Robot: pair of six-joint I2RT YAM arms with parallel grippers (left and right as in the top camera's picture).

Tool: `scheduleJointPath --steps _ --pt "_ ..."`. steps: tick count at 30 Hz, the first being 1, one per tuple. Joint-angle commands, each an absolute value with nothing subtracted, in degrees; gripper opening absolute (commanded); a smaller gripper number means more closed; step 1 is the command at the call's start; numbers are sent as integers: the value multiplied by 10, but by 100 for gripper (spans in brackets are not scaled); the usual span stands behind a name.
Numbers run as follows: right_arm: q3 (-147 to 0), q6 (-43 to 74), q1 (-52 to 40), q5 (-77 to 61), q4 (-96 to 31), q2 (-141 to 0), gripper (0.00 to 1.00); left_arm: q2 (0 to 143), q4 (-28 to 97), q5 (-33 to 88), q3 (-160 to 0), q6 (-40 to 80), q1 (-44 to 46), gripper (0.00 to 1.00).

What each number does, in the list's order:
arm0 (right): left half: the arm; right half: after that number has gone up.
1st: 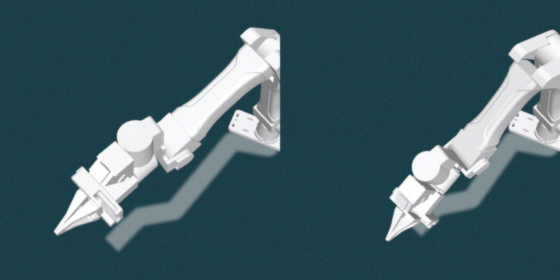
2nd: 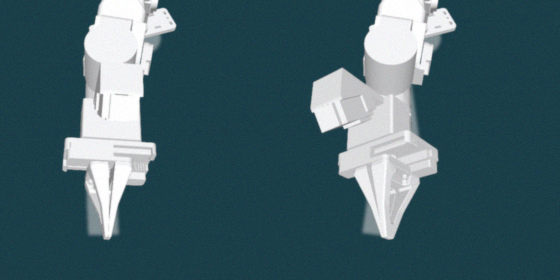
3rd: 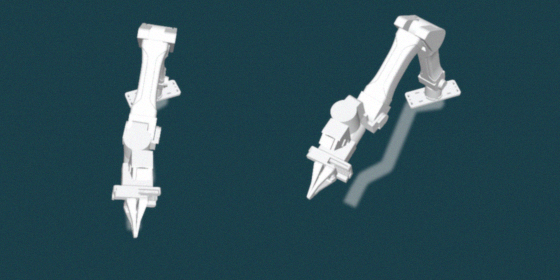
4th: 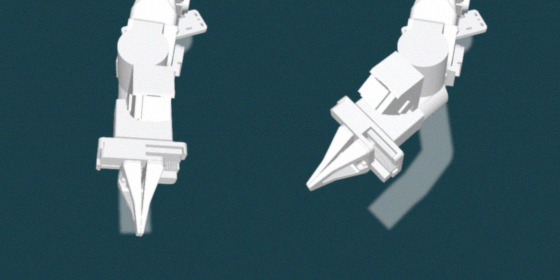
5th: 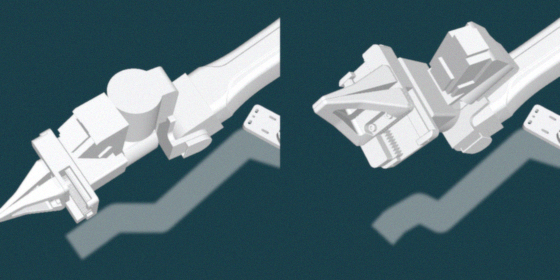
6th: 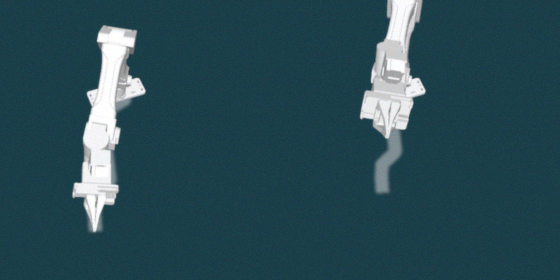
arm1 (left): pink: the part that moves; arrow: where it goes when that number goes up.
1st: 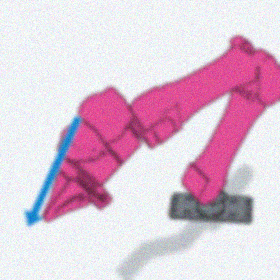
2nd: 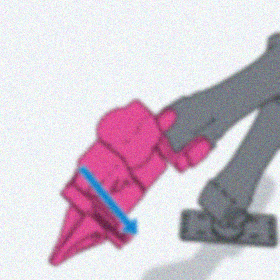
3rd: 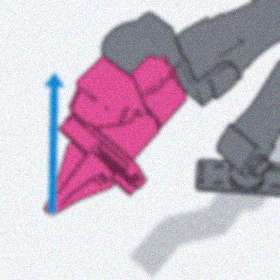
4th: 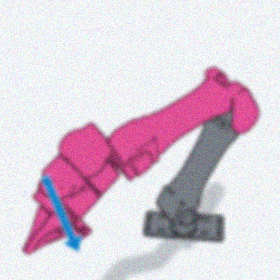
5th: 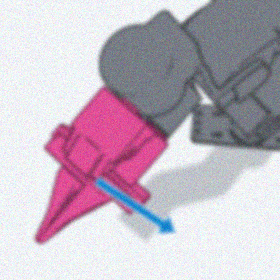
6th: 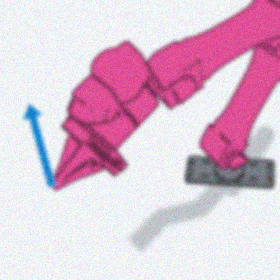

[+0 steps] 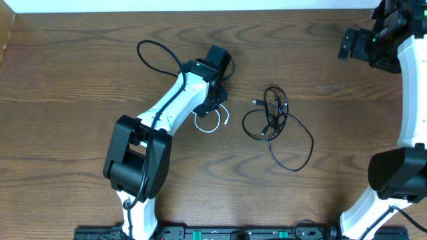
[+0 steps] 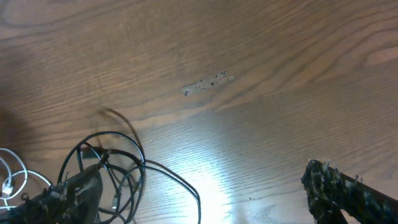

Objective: Untangle cables
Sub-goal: 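Move the left gripper to the white cable and grasp it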

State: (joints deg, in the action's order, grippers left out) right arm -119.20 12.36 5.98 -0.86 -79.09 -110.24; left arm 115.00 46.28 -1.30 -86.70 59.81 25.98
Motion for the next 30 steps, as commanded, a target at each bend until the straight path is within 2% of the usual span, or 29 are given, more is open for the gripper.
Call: scheduleJointPath --steps 1,7,19,30 --pt "-1194 121 61 -12 -793 -1103 99 1157 464 -98 -863 599 260 54" --pt "-1194 121 61 -12 -792 -1103 99 1157 467 -88 -863 575 259 52" --pt "-1194 121 61 -12 -793 -1103 99 1157 473 112 -863 536 259 53" --pt "-1194 121 61 -12 -793 -1103 99 1158 468 38 -855 564 270 53"
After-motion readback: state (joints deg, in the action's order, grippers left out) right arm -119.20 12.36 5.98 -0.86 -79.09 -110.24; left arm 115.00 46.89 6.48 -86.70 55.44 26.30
